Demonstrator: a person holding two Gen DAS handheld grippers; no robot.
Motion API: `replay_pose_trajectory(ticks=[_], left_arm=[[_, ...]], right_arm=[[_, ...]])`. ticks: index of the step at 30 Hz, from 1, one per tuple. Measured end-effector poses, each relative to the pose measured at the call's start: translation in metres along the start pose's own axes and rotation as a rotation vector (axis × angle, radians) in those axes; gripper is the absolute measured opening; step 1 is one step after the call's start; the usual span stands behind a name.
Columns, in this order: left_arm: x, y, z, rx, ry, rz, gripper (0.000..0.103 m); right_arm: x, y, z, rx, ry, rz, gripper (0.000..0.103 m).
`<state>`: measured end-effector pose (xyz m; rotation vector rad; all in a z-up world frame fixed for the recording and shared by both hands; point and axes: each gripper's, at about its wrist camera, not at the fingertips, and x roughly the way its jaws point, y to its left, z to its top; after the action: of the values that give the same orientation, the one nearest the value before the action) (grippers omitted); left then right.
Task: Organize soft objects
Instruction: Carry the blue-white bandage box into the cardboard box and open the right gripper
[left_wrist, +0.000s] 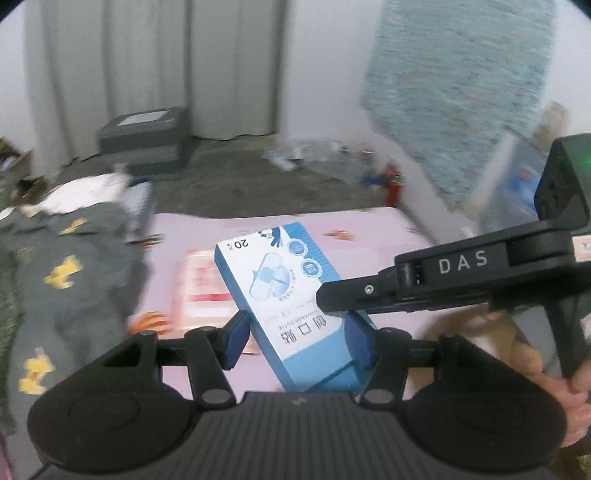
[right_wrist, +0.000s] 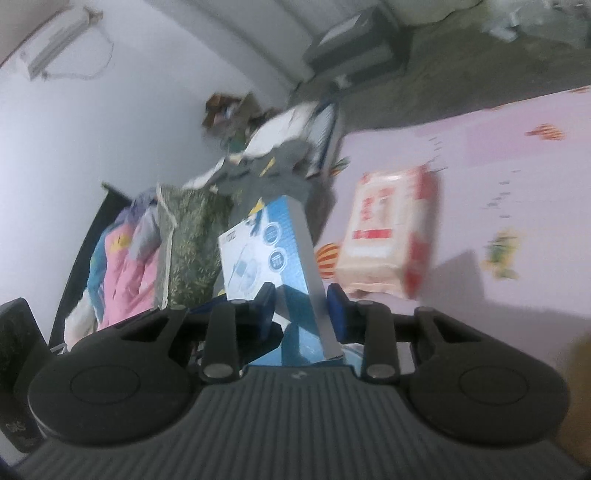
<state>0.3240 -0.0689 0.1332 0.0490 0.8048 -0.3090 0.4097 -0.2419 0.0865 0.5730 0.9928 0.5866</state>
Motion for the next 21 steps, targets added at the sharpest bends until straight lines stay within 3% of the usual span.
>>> replay_pose_trajectory(ticks=[12, 17, 21], left_arm=[[0.044, -0.198, -0.017, 0.202, 0.091, -0.272, 0.057], [0.08, -0.25, -0.024, 0.239, 0.132, -0.327, 0.058], [0.115, -0.27, -0.035, 0.247, 0.199, -0.343, 0.063]], right_arm=[[-0.196, -0.149, -0.08, 0.238, -0.175, -0.183, 0.03], [-0.239, -0.199, -0.101, 0.299, -0.228, -0.275, 0.03], [-0.243, -0.228, -0.109, 0.297, -0.238, -0.38, 0.031]])
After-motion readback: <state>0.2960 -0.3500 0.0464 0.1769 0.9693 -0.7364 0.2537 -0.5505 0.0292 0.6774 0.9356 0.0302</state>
